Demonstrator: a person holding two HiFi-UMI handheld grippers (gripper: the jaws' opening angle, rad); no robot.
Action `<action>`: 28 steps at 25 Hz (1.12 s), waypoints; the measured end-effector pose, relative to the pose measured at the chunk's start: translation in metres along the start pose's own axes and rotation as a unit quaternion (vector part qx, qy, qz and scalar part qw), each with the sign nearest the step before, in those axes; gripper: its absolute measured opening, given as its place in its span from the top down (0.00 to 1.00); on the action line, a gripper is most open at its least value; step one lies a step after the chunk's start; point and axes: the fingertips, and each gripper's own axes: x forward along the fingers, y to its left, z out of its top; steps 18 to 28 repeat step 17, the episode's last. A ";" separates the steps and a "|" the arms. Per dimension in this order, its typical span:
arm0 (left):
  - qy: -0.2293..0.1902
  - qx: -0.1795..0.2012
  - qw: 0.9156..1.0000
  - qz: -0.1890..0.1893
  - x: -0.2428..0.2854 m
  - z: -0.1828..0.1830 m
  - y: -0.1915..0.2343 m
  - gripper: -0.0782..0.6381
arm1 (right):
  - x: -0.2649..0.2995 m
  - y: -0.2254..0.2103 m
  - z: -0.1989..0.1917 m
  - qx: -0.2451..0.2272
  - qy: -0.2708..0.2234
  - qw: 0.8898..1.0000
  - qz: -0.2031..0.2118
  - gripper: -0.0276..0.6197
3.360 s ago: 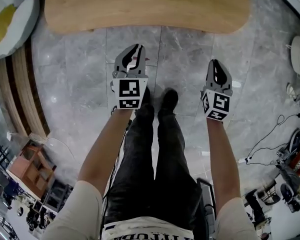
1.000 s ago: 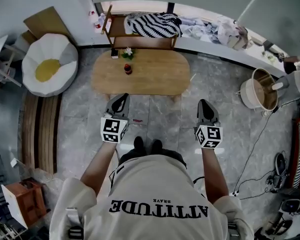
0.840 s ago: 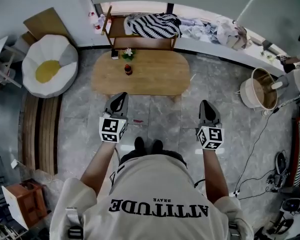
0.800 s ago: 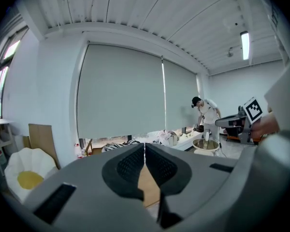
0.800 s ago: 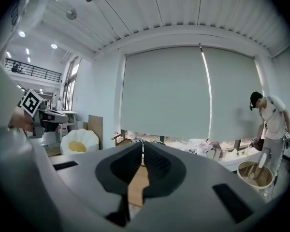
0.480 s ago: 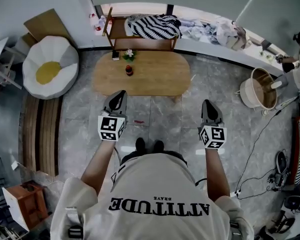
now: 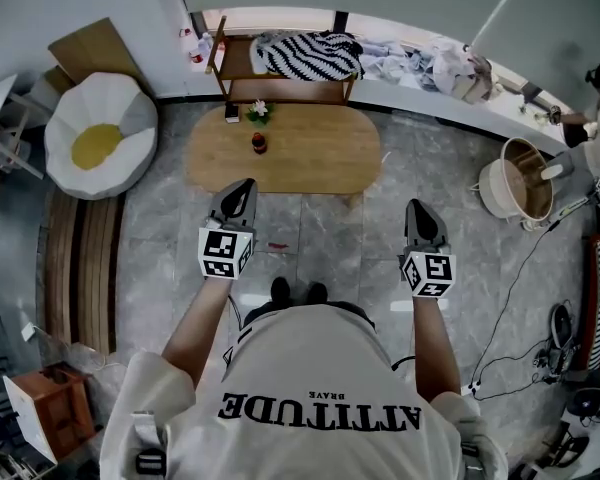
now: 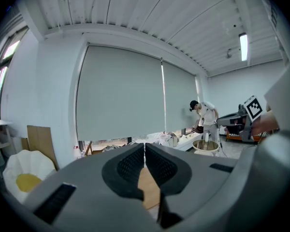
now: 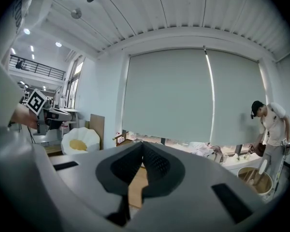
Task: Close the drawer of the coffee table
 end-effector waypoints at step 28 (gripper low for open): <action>-0.003 -0.003 1.000 -0.003 0.009 0.003 -0.002 0.86 | 0.003 -0.007 0.005 0.004 -0.002 1.000 0.001 0.93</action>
